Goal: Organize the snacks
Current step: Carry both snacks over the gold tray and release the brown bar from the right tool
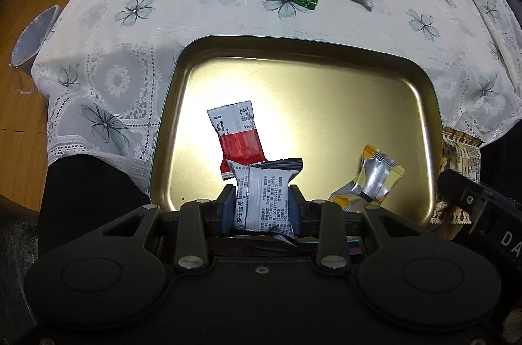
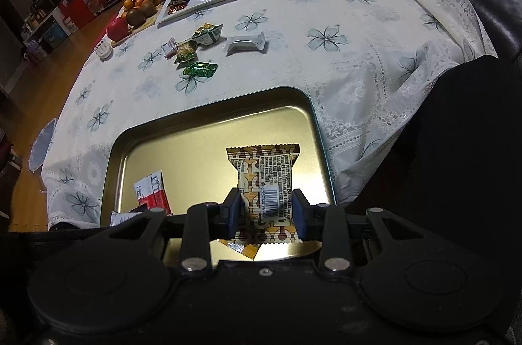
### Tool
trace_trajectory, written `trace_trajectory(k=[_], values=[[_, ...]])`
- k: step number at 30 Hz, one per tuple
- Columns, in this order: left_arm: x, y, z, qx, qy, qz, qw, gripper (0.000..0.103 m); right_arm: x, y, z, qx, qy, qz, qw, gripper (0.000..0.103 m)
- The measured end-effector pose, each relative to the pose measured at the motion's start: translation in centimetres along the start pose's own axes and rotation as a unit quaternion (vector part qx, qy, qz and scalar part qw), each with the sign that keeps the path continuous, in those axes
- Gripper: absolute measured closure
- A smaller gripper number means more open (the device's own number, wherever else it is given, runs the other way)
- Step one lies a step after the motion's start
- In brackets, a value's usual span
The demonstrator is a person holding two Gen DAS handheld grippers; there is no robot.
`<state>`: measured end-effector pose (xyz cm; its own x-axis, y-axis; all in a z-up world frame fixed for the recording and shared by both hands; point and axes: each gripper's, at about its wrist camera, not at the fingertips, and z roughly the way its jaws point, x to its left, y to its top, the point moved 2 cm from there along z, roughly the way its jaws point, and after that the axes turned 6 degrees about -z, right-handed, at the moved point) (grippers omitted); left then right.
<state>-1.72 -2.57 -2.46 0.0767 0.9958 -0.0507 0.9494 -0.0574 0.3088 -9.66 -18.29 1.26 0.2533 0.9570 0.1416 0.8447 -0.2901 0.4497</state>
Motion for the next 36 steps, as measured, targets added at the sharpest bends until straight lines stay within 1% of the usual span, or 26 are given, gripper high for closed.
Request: trace_trajectory(k=[6,16,24,30,33,34,35,36], values=[[0.5,0.2,-0.3,-0.005,-0.004,-0.007,1.0,0.061,0.7,0.2,0.0,0.002,-0.002,-0.015,1.0,0.068],[1.8,0.6,-1.2,-0.016,-0.033,-0.031,0.9988,0.06,1.2,0.4,0.0,0.004,-0.009,-0.028,1.0,0.068],[2.8,0.3,-0.6,0.002,-0.028,-0.044,0.9986,0.06,1.1,0.4,-0.3,0.008,-0.02,-0.034,0.999,0.068],[2.5,-0.1,-0.5,0.007,-0.031,-0.035,0.9989,0.06,0.8,0.2,0.0,0.017,-0.028,-0.031,0.999,0.068],[2.5,-0.2,-0.5,0.007,-0.031,-0.032,0.999,0.06,0.8,0.2,-0.1,0.017,-0.026,-0.028,0.999,0.066],[2.4,-0.2,-0.5,0.006,-0.031,-0.031,0.999,0.06,0.8,0.2,-0.1,0.017,-0.027,-0.026,0.999,0.059],[2.4,-0.2,-0.5,0.007,-0.031,-0.03,0.999,0.06,0.8,0.2,-0.1,0.018,-0.028,-0.025,0.999,0.054],[2.4,-0.3,-0.5,0.007,-0.03,-0.03,0.9991,0.06,0.9,0.2,-0.1,0.017,-0.028,-0.025,0.999,0.054]])
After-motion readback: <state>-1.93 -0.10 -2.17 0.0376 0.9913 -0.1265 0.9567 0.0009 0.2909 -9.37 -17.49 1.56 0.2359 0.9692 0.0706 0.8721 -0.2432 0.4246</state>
